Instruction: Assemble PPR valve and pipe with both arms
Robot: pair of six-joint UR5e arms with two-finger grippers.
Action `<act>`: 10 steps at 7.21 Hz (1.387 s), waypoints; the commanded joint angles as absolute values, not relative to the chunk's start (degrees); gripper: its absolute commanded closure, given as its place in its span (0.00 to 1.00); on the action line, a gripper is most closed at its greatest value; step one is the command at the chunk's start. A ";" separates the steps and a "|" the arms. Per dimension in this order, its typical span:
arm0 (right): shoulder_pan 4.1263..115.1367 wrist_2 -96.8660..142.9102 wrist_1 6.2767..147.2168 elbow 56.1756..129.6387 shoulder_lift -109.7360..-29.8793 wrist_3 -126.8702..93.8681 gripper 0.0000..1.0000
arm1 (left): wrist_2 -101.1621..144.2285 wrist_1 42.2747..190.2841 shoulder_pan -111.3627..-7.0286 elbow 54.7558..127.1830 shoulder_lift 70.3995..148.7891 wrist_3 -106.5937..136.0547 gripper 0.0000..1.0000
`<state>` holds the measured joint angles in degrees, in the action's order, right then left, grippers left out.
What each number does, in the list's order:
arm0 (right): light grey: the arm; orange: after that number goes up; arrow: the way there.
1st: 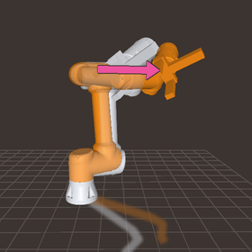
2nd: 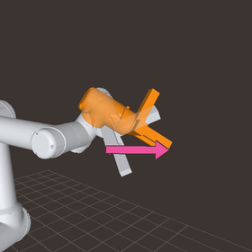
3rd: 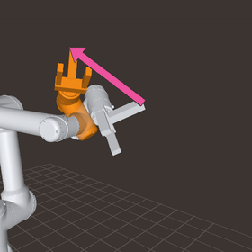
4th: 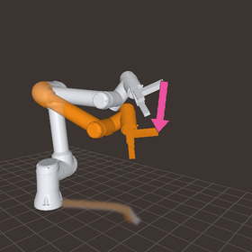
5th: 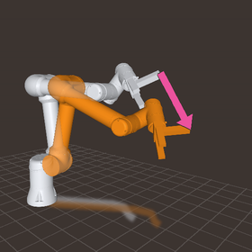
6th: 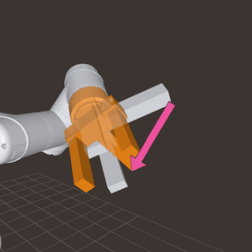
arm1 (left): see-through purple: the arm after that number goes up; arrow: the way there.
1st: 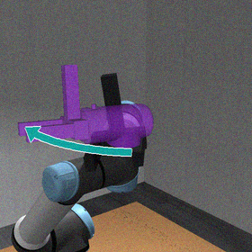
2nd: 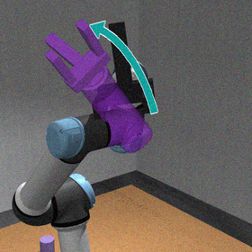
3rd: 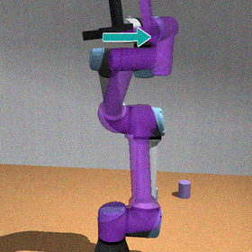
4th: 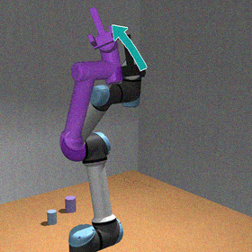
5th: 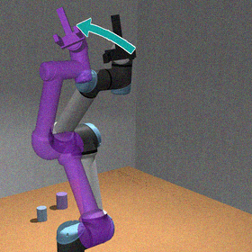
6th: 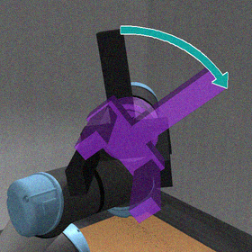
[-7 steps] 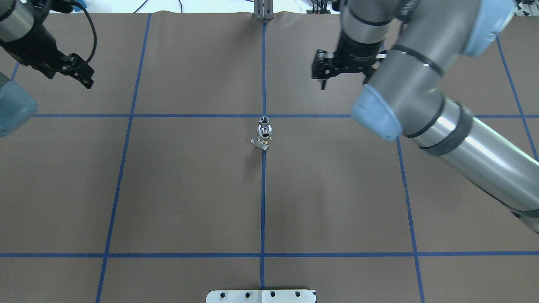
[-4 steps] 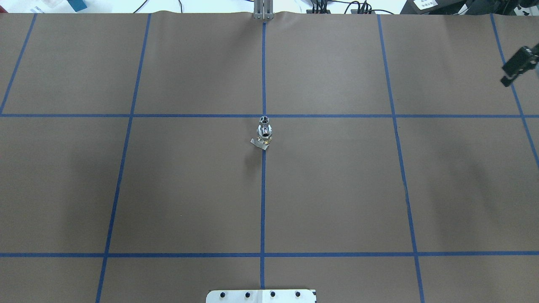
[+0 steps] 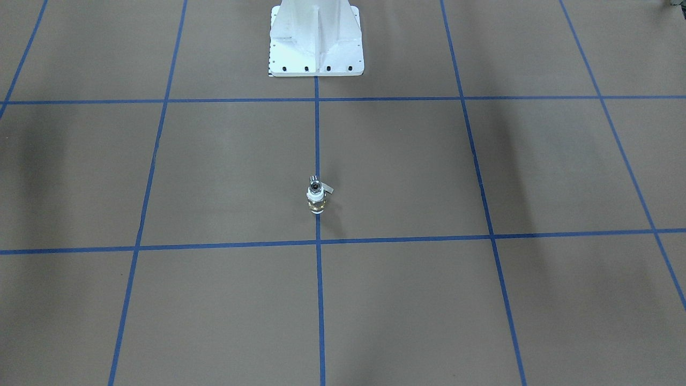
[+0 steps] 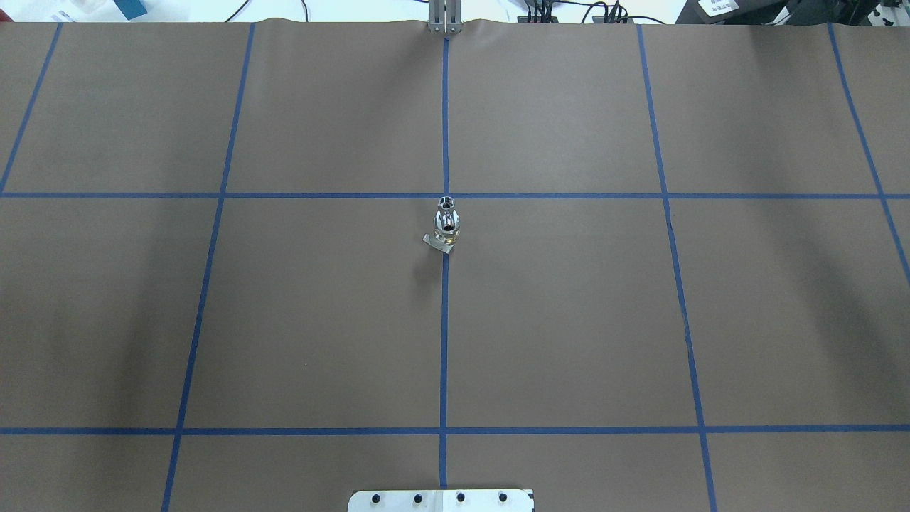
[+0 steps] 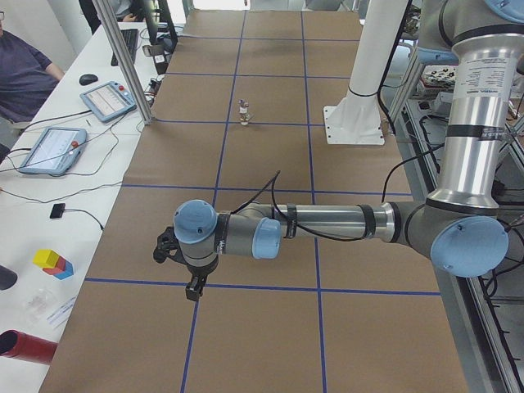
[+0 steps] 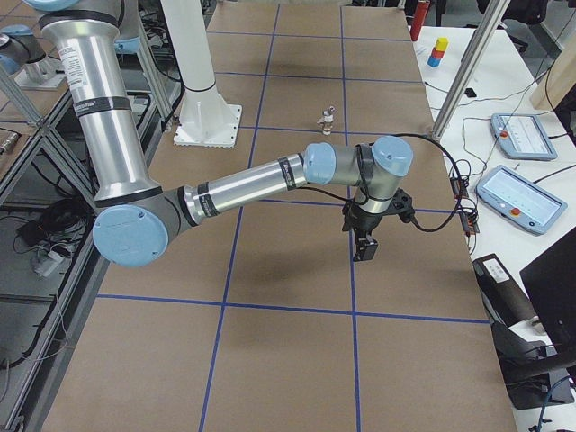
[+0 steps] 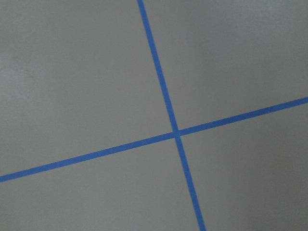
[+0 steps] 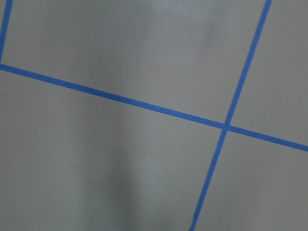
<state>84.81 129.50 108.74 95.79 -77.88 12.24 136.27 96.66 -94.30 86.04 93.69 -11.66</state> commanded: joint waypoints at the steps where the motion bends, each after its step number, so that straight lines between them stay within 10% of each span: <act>1: 86.30 131.12 94.97 90.90 -84.08 11.61 0.01 | 135.71 96.86 -94.92 88.92 93.52 -6.46 0.00; 10: 87.19 133.95 99.05 90.79 -84.55 5.19 0.01 | 130.52 97.03 -89.12 92.11 91.76 -1.05 0.00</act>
<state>87.23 134.00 98.78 90.78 -84.51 5.16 130.62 97.02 -89.14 92.10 91.80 -0.99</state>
